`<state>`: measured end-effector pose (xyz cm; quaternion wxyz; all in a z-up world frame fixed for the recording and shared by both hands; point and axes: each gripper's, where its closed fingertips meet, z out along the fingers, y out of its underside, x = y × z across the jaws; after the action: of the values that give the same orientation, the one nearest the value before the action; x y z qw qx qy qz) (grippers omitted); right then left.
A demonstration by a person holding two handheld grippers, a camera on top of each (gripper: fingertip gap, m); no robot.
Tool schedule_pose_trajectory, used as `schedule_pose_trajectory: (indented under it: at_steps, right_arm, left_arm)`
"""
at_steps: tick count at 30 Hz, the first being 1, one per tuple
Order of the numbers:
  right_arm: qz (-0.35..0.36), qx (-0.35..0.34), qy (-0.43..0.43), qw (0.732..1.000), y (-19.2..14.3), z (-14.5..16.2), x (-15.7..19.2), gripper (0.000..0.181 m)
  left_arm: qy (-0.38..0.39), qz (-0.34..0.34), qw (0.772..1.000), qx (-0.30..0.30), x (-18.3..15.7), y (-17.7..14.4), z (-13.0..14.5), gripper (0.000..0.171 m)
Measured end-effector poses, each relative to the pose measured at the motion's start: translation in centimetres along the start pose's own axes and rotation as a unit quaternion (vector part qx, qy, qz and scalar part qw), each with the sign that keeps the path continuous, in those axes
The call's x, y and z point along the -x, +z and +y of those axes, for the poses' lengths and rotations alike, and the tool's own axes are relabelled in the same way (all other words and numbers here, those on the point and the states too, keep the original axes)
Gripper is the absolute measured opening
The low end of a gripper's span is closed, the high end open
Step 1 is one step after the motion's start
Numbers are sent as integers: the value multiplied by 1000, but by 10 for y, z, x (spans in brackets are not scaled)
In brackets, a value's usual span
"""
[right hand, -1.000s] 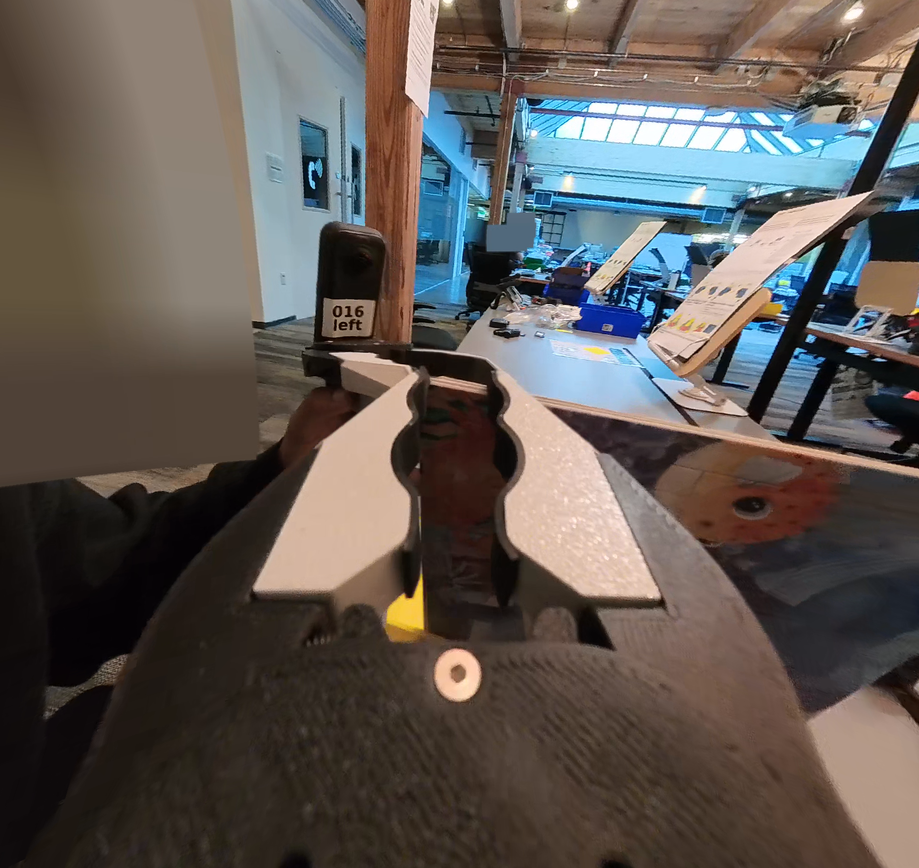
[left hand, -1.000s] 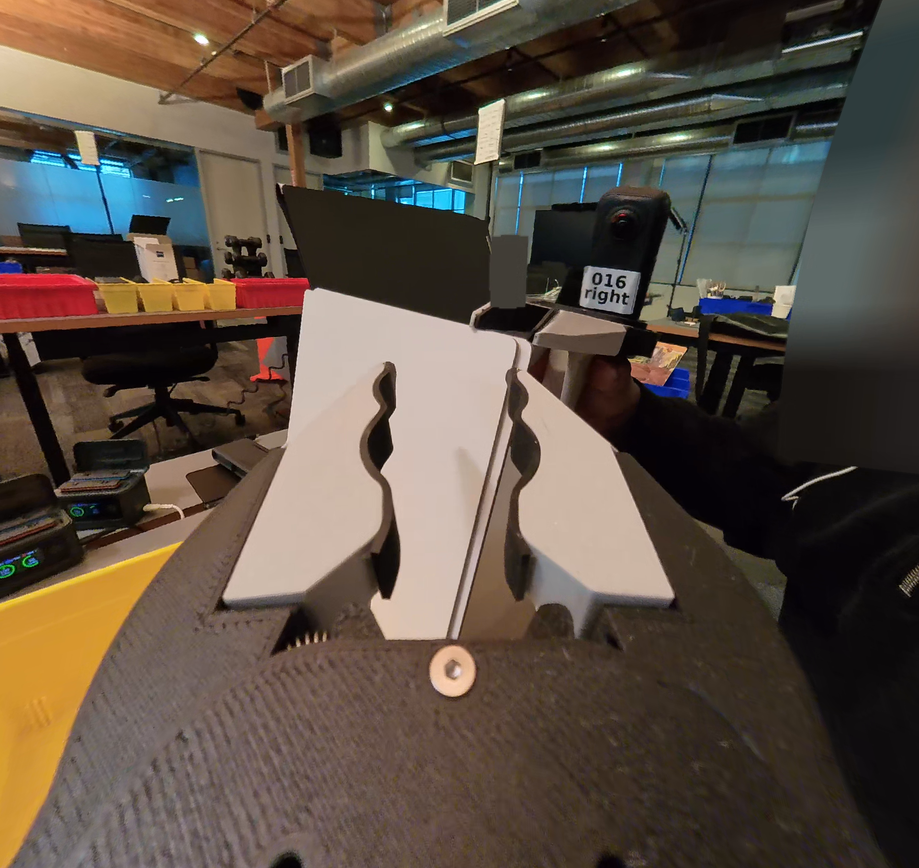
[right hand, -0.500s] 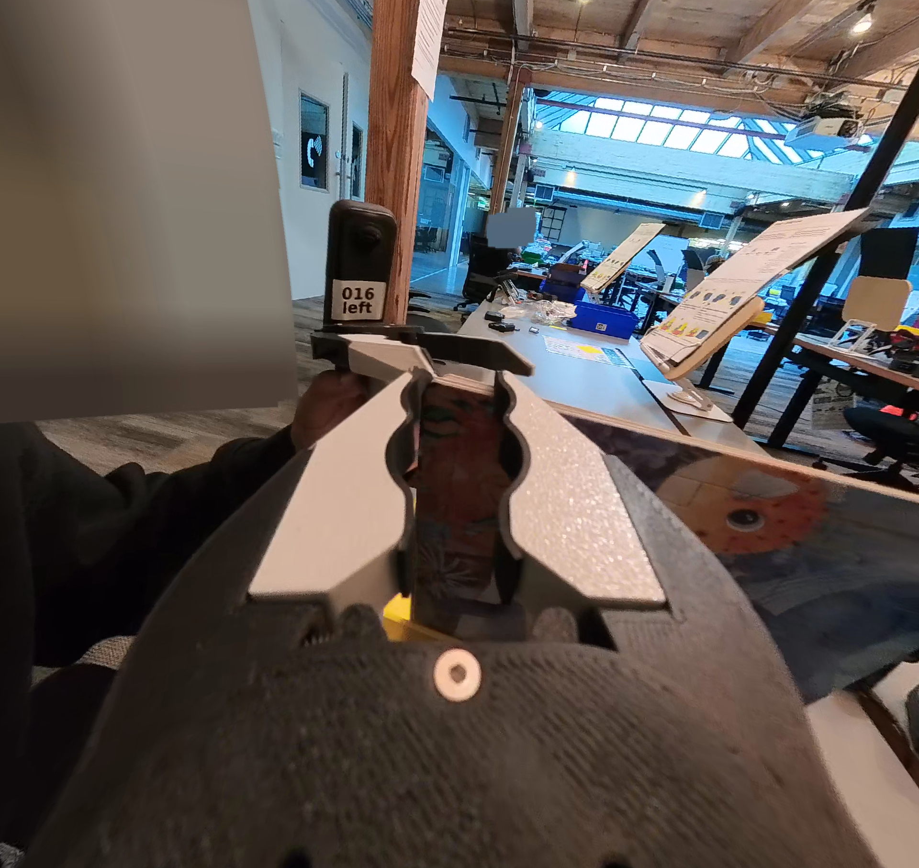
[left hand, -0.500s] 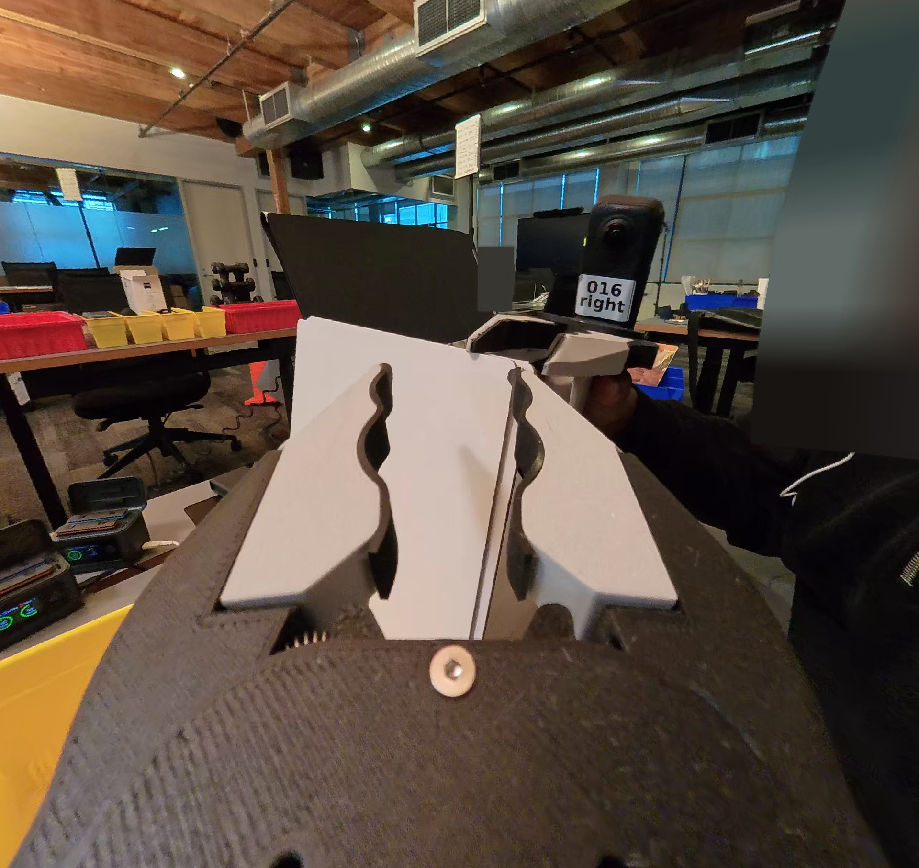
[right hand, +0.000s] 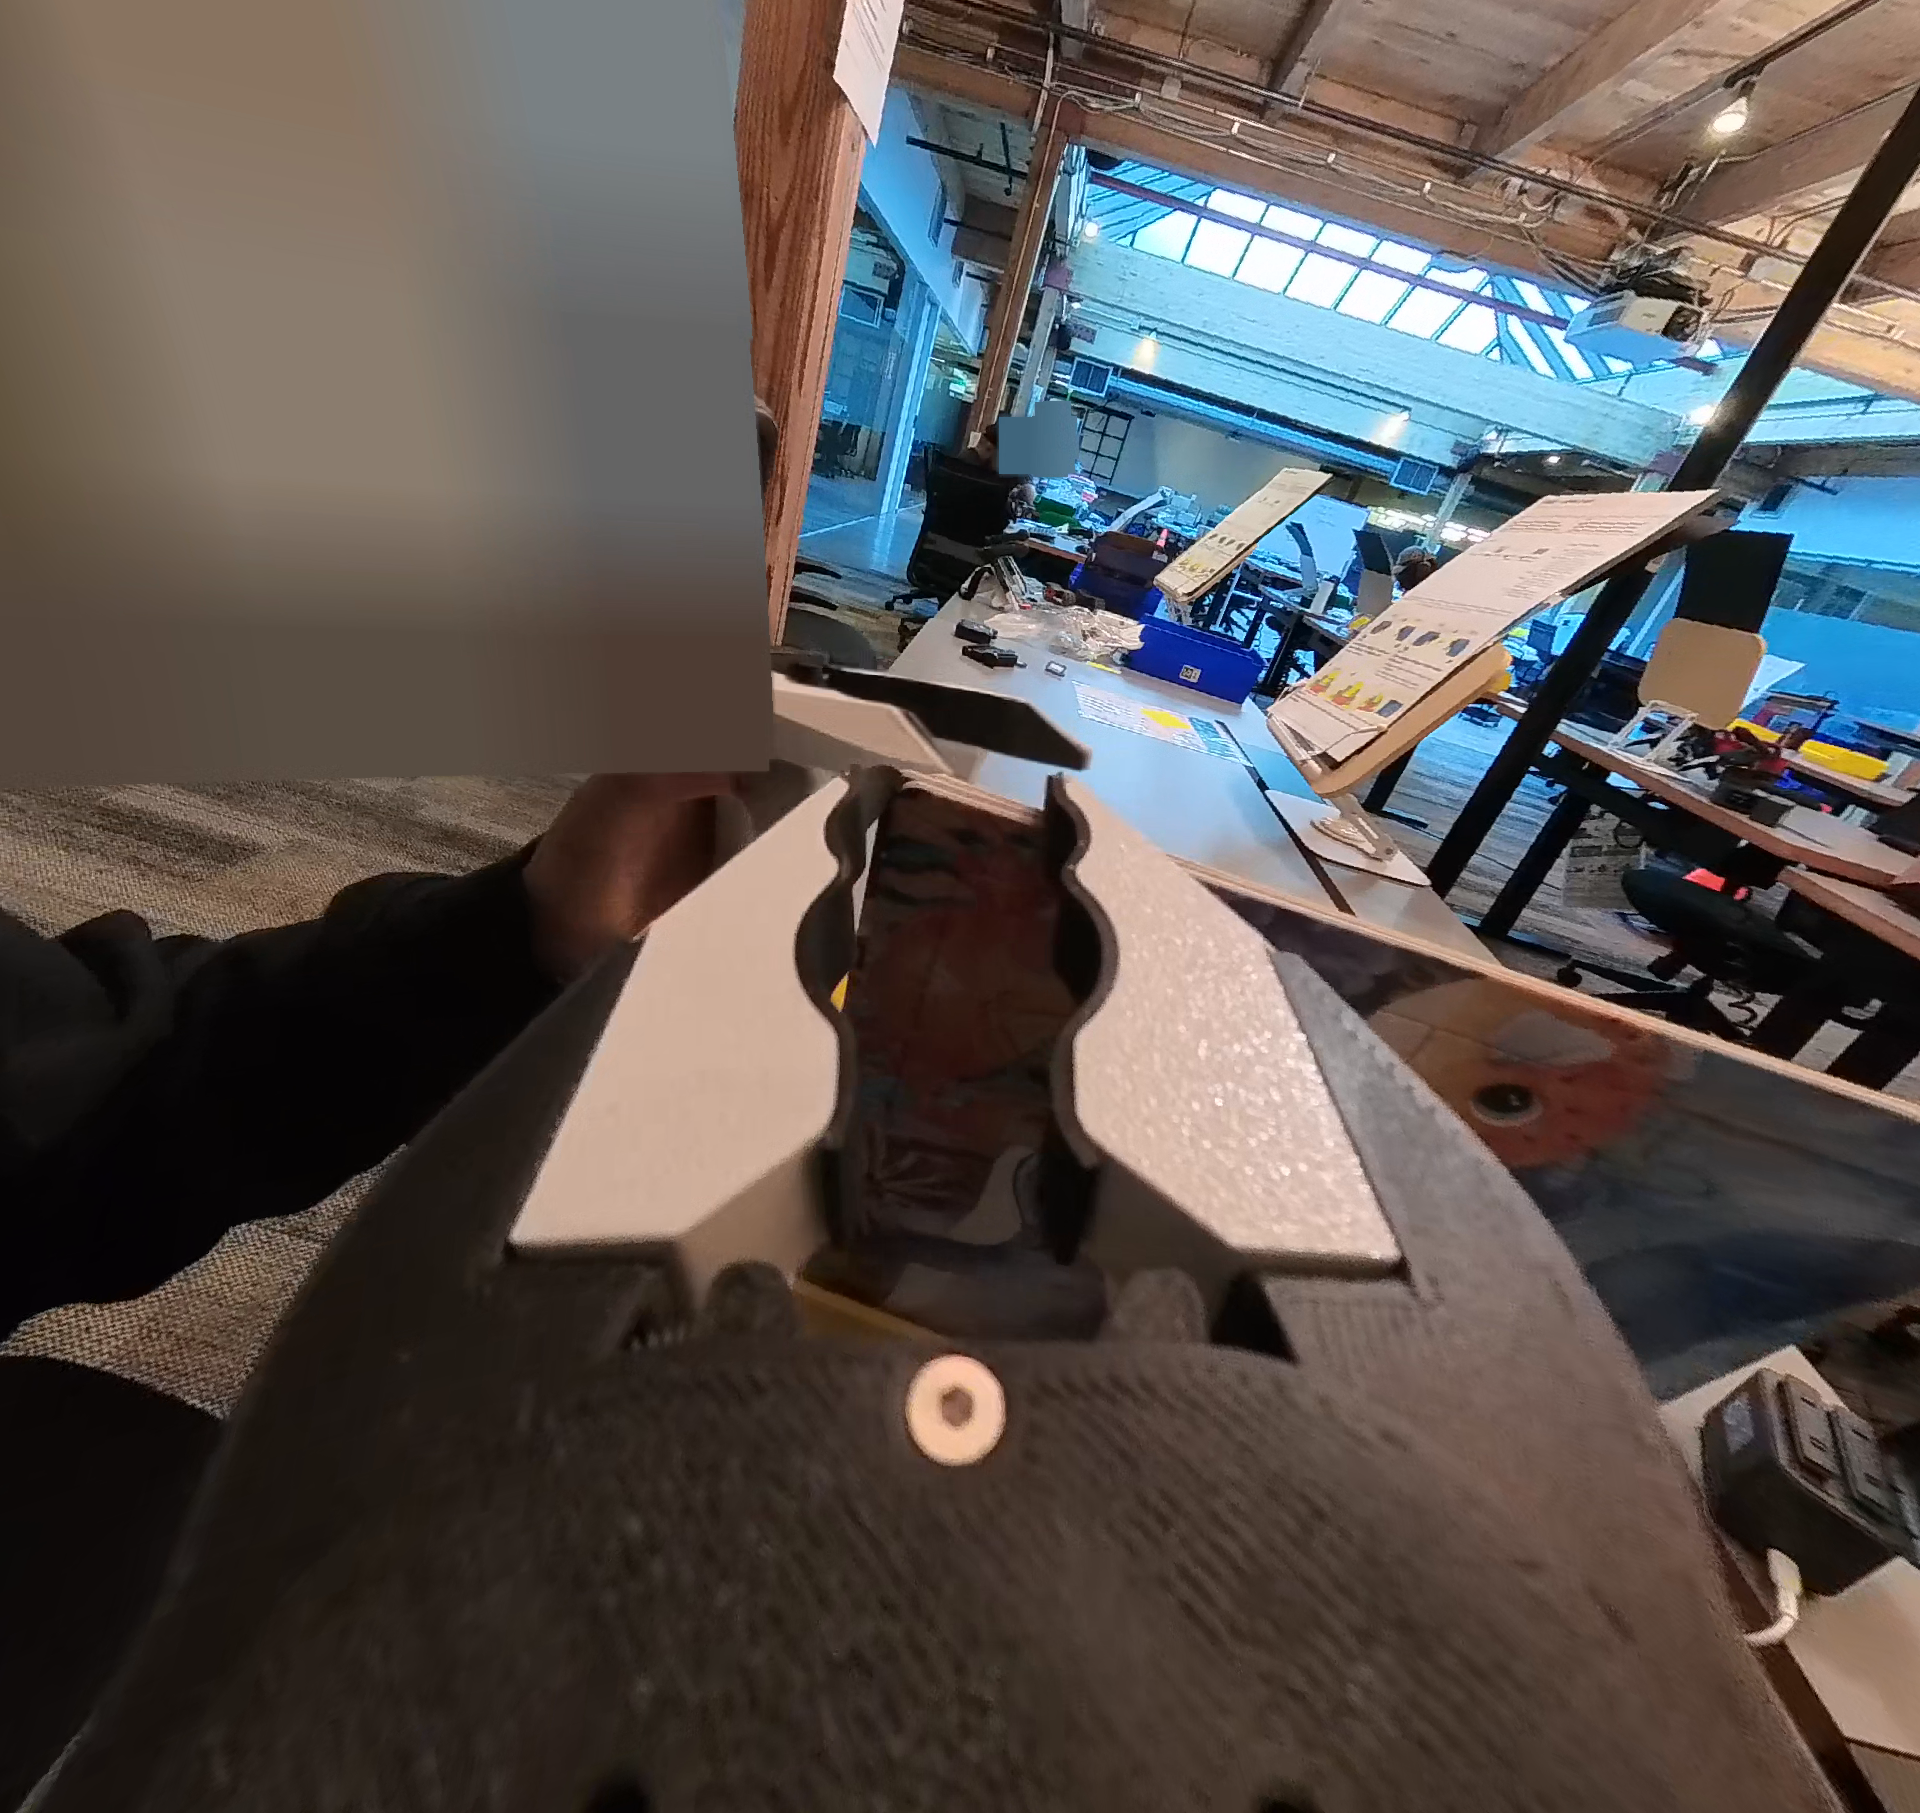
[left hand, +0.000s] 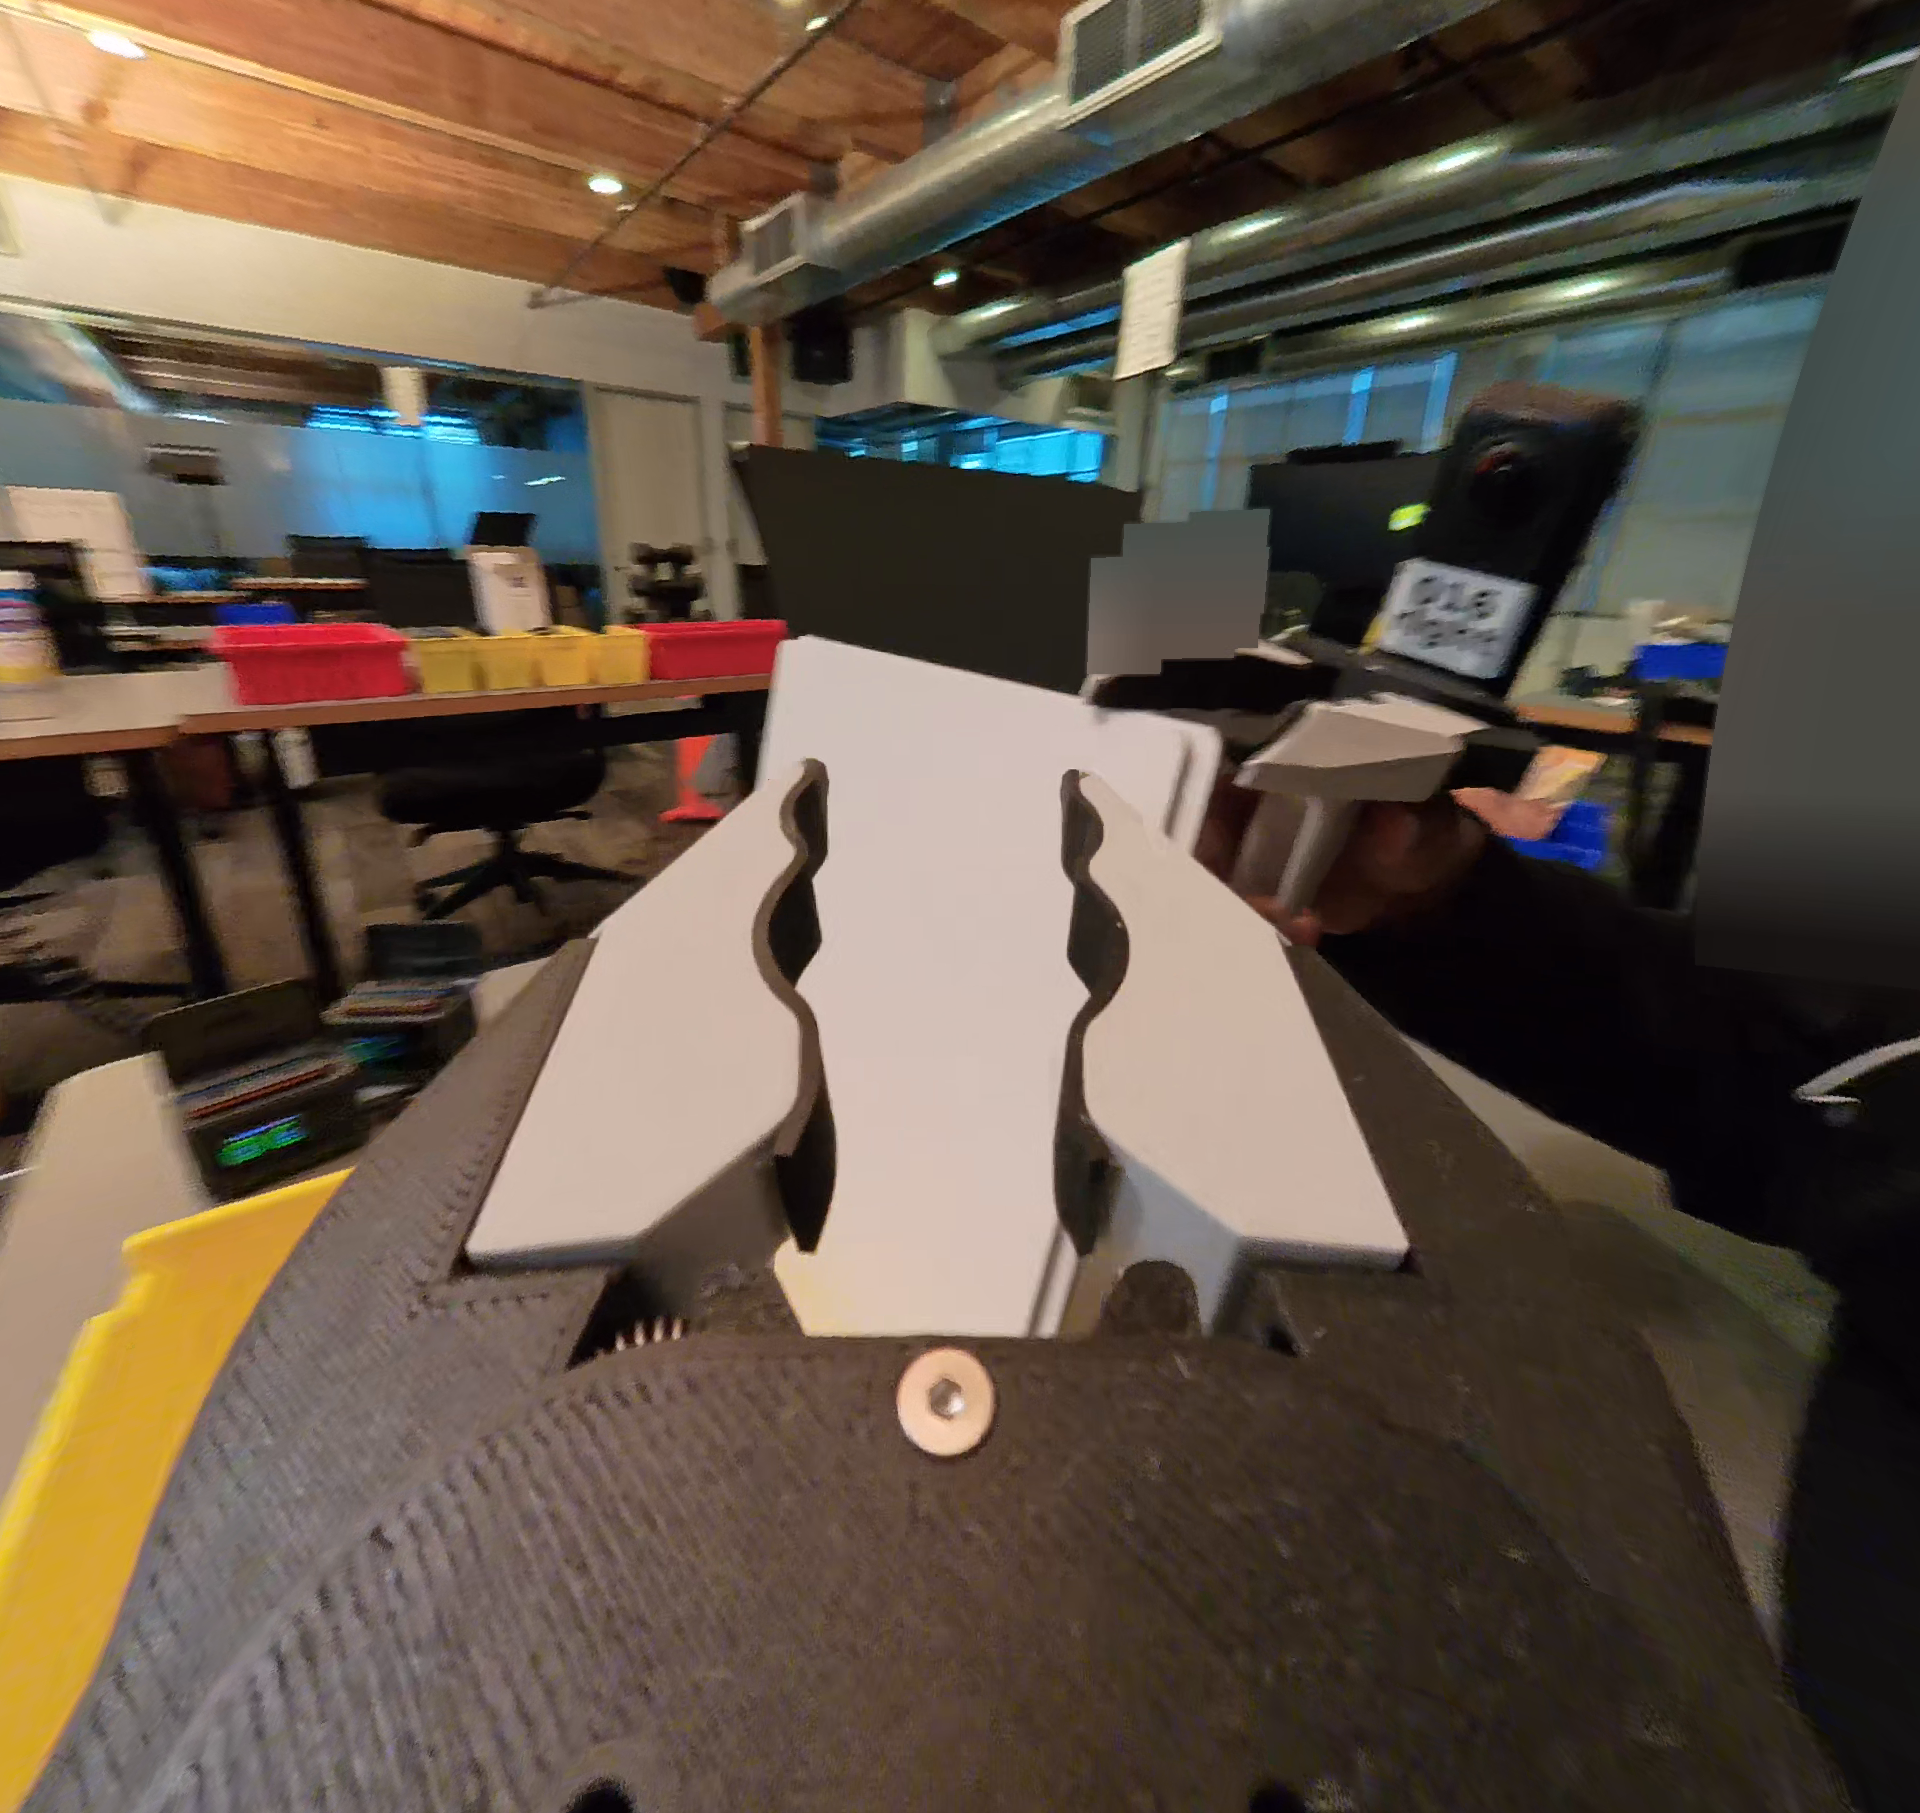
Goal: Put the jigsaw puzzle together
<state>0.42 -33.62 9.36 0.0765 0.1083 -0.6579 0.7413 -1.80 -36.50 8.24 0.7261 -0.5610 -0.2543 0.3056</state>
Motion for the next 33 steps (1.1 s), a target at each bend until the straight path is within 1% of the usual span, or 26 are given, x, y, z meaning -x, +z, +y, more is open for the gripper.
schedule_pose_trajectory:
  at_steps: [2, 3, 5, 11, 14, 16, 18, 21, 27, 33]
  right_arm:
    - [-1, -1, 0, 1000, 1, 0, 0, 33]
    - [-1, -1, 0, 1000, 2, 0, 0, 33]
    - [-4, -1, -1, 1000, 2, 0, 0, 35]
    - [-7, 0, -3, 1000, 3, 0, 0, 35]
    - [-11, 1, -2, 1000, 3, 0, 0, 34]
    - [-12, 0, 0, 1000, 3, 0, 0, 34]
    - [-13, -1, 0, 1000, 3, 0, 0, 34]
    - [-14, -1, 1, 1000, 3, 0, 0, 34]
    - [-17, 0, 5, 1000, 2, 0, 1, 35]
    - [-16, 1, 2, 1000, 4, 0, 2, 38]
  left_arm:
    - [-24, 50, 998, -5, -14, 2, -2, 53]
    - [-31, 66, 997, 2, -19, 4, 0, 56]
    - [-31, 71, 997, 21, -20, 8, 4, 59]
    - [-40, 80, 996, 17, -18, 9, 1, 60]
    - [-58, 94, 994, 16, -18, 8, 2, 60]
    - [-75, 102, 992, 5, -17, 7, -1, 59]
    - [-86, 102, 991, 1, -14, 8, -2, 59]
    - [-79, 95, 992, 22, -13, 13, 5, 63]
    - [-80, 91, 992, 30, -12, 14, 5, 63]
    - [-61, 59, 996, 25, -7, 12, 4, 68]
